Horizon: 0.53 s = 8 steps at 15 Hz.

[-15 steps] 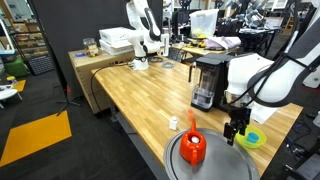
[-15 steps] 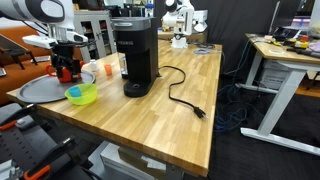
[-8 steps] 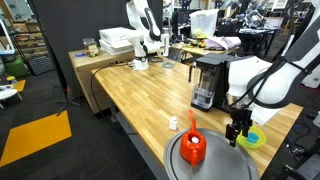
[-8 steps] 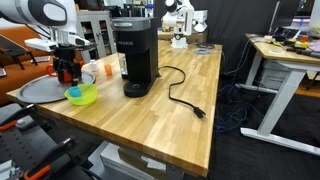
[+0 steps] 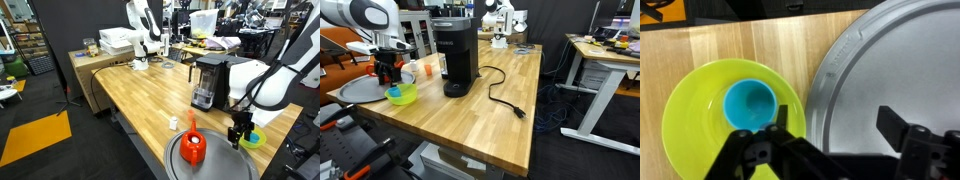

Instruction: Put the blue cup in the yellow bowl then put the yellow bowl on the gray plate

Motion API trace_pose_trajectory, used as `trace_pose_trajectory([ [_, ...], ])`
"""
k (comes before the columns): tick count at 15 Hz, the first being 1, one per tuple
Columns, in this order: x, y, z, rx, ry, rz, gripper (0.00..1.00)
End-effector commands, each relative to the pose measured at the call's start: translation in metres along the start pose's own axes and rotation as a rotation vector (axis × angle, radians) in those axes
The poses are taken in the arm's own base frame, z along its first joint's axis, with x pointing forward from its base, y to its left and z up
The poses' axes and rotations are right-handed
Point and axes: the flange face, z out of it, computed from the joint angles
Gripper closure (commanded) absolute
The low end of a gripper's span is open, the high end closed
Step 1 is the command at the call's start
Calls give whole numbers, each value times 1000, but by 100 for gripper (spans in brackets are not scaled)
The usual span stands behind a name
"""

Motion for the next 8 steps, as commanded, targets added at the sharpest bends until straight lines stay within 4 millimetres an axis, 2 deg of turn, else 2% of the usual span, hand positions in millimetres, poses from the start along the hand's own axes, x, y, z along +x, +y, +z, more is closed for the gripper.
trace_pose_trajectory([
  [1,-1,3,6,20,-22,16,40],
  [8,0,16,6,41,-28,43,89],
])
